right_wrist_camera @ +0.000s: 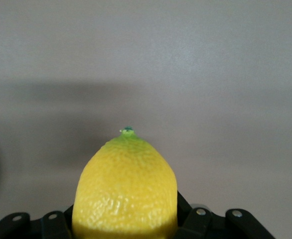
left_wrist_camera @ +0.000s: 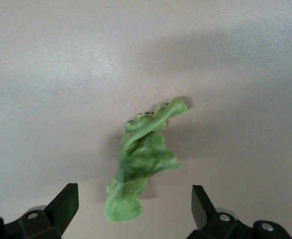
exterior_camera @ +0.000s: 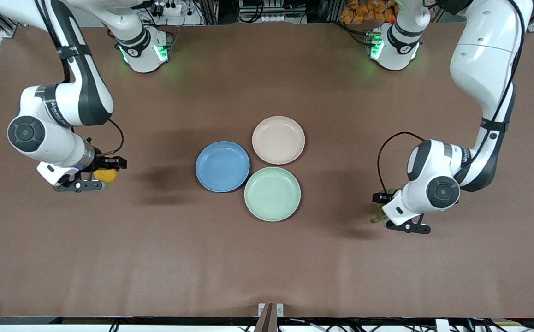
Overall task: Pick lemon and lettuce from blue and beige plates
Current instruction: 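Carry the lemon away from the plates while the left gripper carries the lettuce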
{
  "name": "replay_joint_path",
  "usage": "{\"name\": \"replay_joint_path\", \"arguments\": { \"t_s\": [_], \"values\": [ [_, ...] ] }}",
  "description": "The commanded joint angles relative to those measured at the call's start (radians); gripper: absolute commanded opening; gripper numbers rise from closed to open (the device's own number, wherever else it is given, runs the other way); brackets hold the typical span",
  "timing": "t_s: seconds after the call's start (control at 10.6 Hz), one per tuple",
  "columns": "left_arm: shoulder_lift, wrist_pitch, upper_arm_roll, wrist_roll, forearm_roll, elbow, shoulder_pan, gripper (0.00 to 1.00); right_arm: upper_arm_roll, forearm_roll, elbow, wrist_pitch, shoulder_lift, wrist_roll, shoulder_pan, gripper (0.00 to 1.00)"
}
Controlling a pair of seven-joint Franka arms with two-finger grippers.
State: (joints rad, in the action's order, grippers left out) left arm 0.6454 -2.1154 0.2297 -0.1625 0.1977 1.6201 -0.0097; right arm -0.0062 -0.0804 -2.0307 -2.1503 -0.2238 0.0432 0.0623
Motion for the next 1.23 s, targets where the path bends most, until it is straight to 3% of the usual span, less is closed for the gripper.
{"name": "replay_joint_path", "arguments": {
  "t_s": [0.0,0.19,0.38,0.66,0.95,1.14],
  "values": [
    [-0.113,-0.029,0.016,-0.019,-0.012,0.118,0.019,1.0,-0.035,0.025,-0.103,-0.121,0.026,-0.068,0.008,0.38],
    [-0.154,-0.029,0.016,-0.019,-0.035,0.158,0.02,1.0,-0.046,0.027,-0.129,-0.155,0.021,-0.089,0.005,0.38],
    [-0.196,-0.029,0.016,-0.025,-0.04,0.188,0.024,1.0,-0.051,0.027,-0.221,-0.325,0.003,-0.092,-0.005,0.37],
    [-0.265,-0.021,-0.001,-0.006,-0.067,0.237,0.017,1.0,-0.051,0.027,-0.25,-0.407,-0.038,-0.092,-0.006,0.37],
    [-0.401,-0.021,-0.11,0.156,-0.223,0.342,-0.013,1.0,-0.051,0.027,-0.292,-0.526,-0.089,-0.091,-0.006,0.37],
    [-0.466,-0.021,-0.122,0.159,-0.227,0.394,-0.024,1.0,-0.051,0.027,-0.301,-0.559,-0.118,-0.089,-0.004,0.36]
  ]
}}
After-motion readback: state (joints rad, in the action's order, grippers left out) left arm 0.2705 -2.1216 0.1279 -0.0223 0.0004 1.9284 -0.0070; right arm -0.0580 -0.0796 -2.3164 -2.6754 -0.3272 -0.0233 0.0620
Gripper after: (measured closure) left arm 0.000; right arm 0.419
